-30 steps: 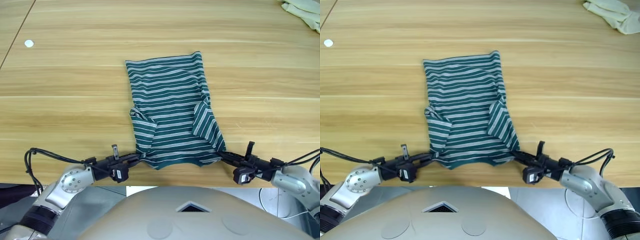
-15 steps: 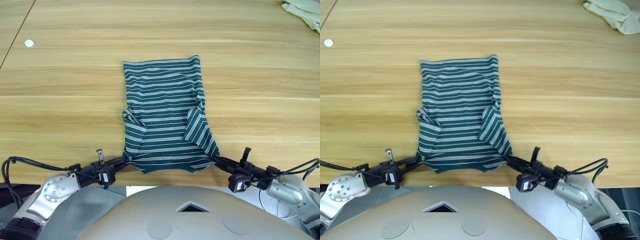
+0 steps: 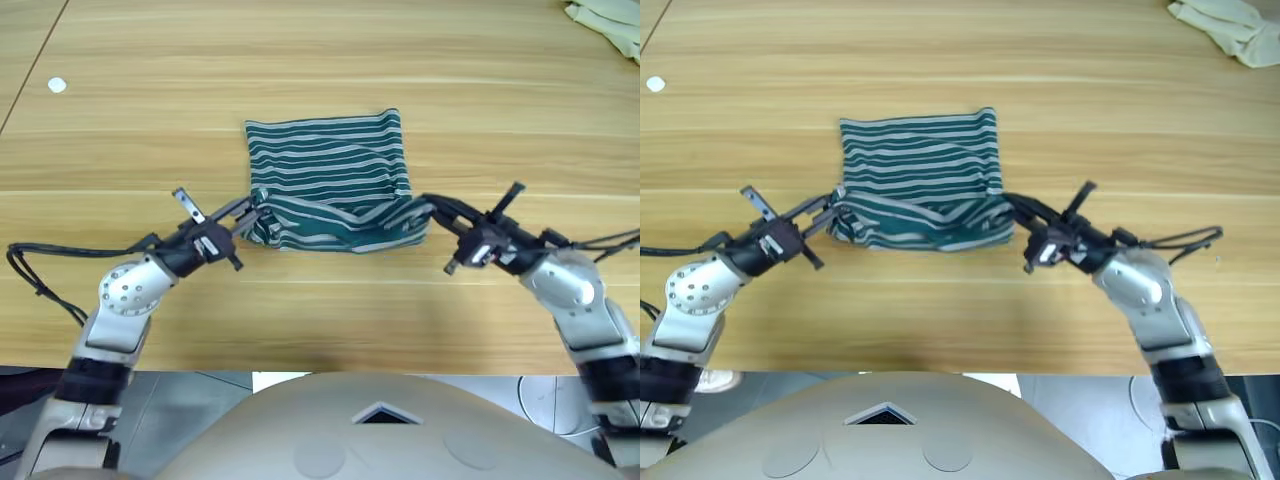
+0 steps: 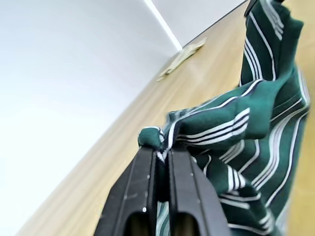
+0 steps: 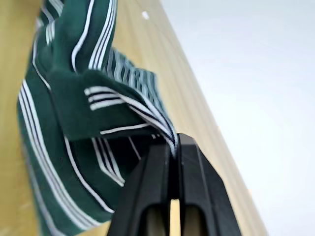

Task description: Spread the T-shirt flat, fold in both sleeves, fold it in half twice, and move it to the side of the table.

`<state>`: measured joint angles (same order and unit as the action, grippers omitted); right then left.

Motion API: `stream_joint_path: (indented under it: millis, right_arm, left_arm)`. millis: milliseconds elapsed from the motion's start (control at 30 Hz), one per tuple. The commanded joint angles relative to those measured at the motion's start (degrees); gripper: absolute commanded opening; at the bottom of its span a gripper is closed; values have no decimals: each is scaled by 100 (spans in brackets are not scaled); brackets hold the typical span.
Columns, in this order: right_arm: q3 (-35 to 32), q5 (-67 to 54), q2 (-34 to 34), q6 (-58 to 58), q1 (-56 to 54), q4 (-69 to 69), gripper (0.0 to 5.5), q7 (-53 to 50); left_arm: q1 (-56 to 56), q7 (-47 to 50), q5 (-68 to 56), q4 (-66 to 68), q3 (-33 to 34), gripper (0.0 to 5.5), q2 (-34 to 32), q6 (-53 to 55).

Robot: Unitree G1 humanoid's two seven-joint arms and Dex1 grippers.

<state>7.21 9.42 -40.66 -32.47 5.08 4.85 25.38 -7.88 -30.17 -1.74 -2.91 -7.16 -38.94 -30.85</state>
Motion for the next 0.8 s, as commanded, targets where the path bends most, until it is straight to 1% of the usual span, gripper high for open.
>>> stream_joint_path:
  millis: [33,133,300,433,567,600,633,667,800]
  right_arm:
    - [290,522,768,335,-1433,-1269,0,-350]
    - [416,843,1209,398,-2374,-2509,0,-730]
    - [594,1330,1629,346,-3566,-4523,0,-1491]
    - [737,1562,1839,183,-4130,-5684,0,-1930]
    - [909,1730,2041,123,-4531,-6538,0,-2215]
    - [951,1779,2084,117,-4598,-6677,36,-2285]
    - [1022,1841,2138,123,-4676,-6814,48,-2350]
    - [1069,1874,2187,122,-4738,-6923,60,-2385]
    - [1142,1938,2379,195,-4952,-7301,133,-2618]
  left_arm:
    - [1158,270,586,1419,-147,11,510,290]
    - [2070,497,888,2746,-269,11,966,175]
    - [3307,1036,1159,4755,-207,11,1412,-159]
    - [3938,1327,1280,5933,-208,11,1641,-381]
    - [4293,1591,1402,6732,-220,11,1729,-385]
    - [4341,1605,1450,6881,-256,11,1768,-378]
    - [4378,1565,1465,7029,-268,47,1825,-345]
    - [4408,1539,1482,7137,-276,52,1860,-325]
    - [4575,1619,1463,7405,-204,120,1926,-165]
